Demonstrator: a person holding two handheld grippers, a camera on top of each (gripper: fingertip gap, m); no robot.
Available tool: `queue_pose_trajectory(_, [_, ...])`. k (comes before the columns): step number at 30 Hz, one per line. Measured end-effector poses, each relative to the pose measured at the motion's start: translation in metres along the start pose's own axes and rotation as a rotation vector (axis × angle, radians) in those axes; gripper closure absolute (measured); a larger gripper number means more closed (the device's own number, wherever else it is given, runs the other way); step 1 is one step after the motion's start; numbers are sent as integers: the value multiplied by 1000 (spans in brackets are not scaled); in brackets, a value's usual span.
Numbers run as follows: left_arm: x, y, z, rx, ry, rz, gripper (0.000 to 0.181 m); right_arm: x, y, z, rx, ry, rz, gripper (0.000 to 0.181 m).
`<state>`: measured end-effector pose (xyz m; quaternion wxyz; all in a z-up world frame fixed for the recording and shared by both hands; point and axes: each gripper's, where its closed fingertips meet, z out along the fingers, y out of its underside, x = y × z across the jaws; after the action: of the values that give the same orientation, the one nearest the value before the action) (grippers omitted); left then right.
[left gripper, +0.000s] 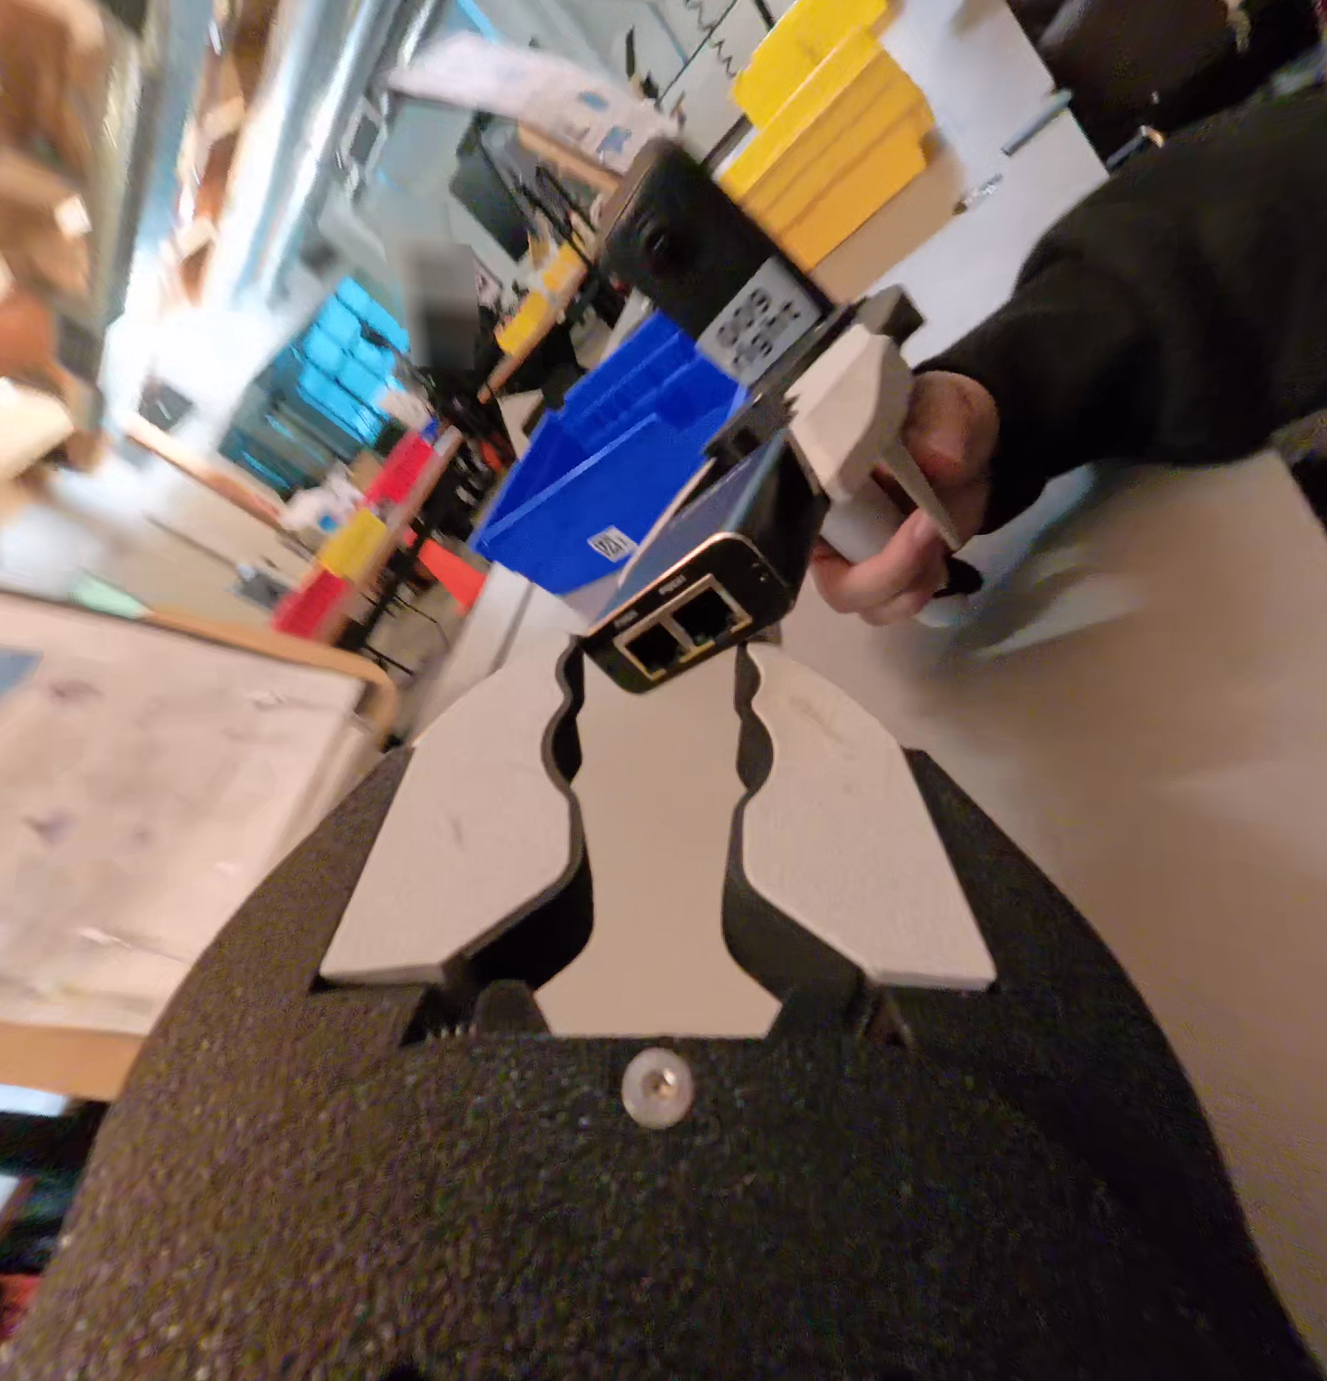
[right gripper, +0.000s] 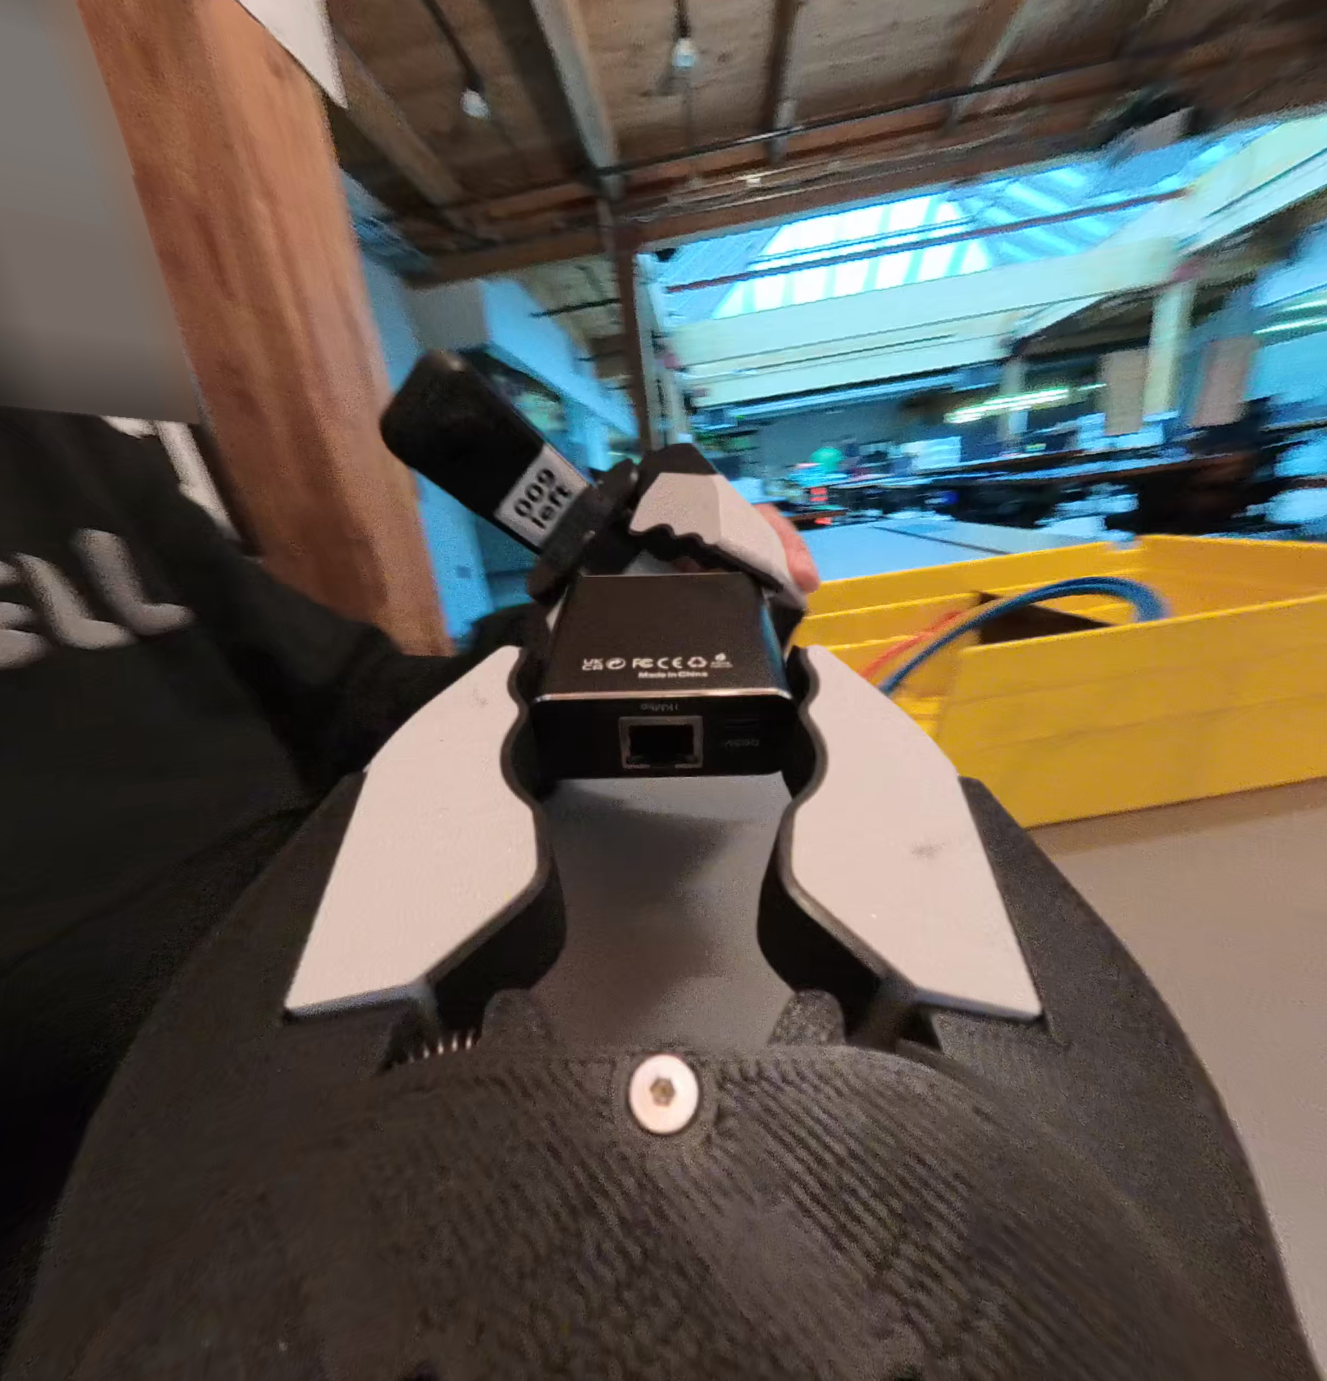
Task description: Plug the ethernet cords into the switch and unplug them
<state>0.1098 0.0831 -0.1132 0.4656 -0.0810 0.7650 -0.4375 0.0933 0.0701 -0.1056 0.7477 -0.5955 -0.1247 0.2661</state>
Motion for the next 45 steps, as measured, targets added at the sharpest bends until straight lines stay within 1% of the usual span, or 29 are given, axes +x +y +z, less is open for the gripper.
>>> queue_pose_trajectory(2, [1, 9, 0, -21, 69, -227, 140, 15, 0, -4, -6, 118, -86, 116])
queue_pose_trajectory(4, [6, 11, 1, -19, 167, -480, 122, 20, -1, -8, -7, 167, -146, 116])
queue_pose_trajectory(5, [7, 10, 1, -7, 205, -600, 120, 23, -4, -10, 5, 195, -184, 116])
queue_pose_trajectory(7, [8, -2, -1, 73, 304, -823, 106, 23, -6, -12, 5, 216, -252, 116])
queue_pose_trajectory(9, [4, -11, -2, 133, 373, -1035, 125, 25, -5, -12, -12, 262, -364, 117])
queue_pose_trajectory(10, [2, -12, -2, 146, 393, -1137, 127, 22, -1, -10, -36, 250, -400, 117])
queue_pose_trajectory(11, [-1, -7, 0, 128, 385, -1228, 132, 24, -1, -9, -46, 275, -439, 117])
queue_pose_trajectory(12, [0, -2, 1, 106, 387, -1292, 139, 24, 0, -8, -59, 286, -481, 116])
queue_pose_trajectory(13, [2, 3, 2, 90, 402, -1336, 141, 22, 2, -7, -68, 279, -506, 117])
queue_pose_trajectory(17, [8, 18, 9, 67, 418, -1473, 142, 24, 6, -2, -104, 312, -596, 118])
queue_pose_trajectory(20, [18, 25, 15, 21, 444, -1481, 140, 23, 9, 1, -133, 318, -625, 118])
queue_pose_trajectory(21, [19, 24, 16, 27, 458, -1489, 136, 22, 8, 2, -129, 311, -626, 117])
queue_pose_trajectory(23, [20, 18, 16, 76, 513, -1534, 132, 18, 2, 2, -77, 290, -586, 117])
queue_pose_trajectory(25, [18, 7, 15, 170, 593, -1590, 128, 11, -8, 1, 6, 246, -529, 117])
queue_pose_trajectory(26, [19, 1, 14, 214, 638, -1620, 129, 9, -10, 0, 28, 232, -508, 118])
queue_pose_trajectory(28, [22, -9, 13, 279, 728, -1649, 136, 9, -8, 0, 21, 225, -523, 118])
queue_pose_trajectory(29, [25, -9, 14, 291, 748, -1654, 148, 7, -8, 0, 26, 211, -512, 118])
queue_pose_trajectory(31, [25, -10, 15, 317, 772, -1698, 153, 7, -8, -1, 21, 209, -499, 118])
queue_pose_trajectory(35, [25, 1, 21, 226, 690, -1721, 155, 20, 12, -8, -146, 260, -497, 118])
queue_pose_trajectory(36, [24, 1, 20, 215, 683, -1719, 156, 20, 14, -8, -166, 258, -496, 118])
queue_pose_trajectory(39, [21, 0, 18, 198, 649, -1717, 156, 19, 12, -7, -145, 250, -452, 117])
queue_pose_trajectory(45, [17, -2, 22, 204, 589, -1747, 156, 24, 13, -9, -153, 294, -495, 117])
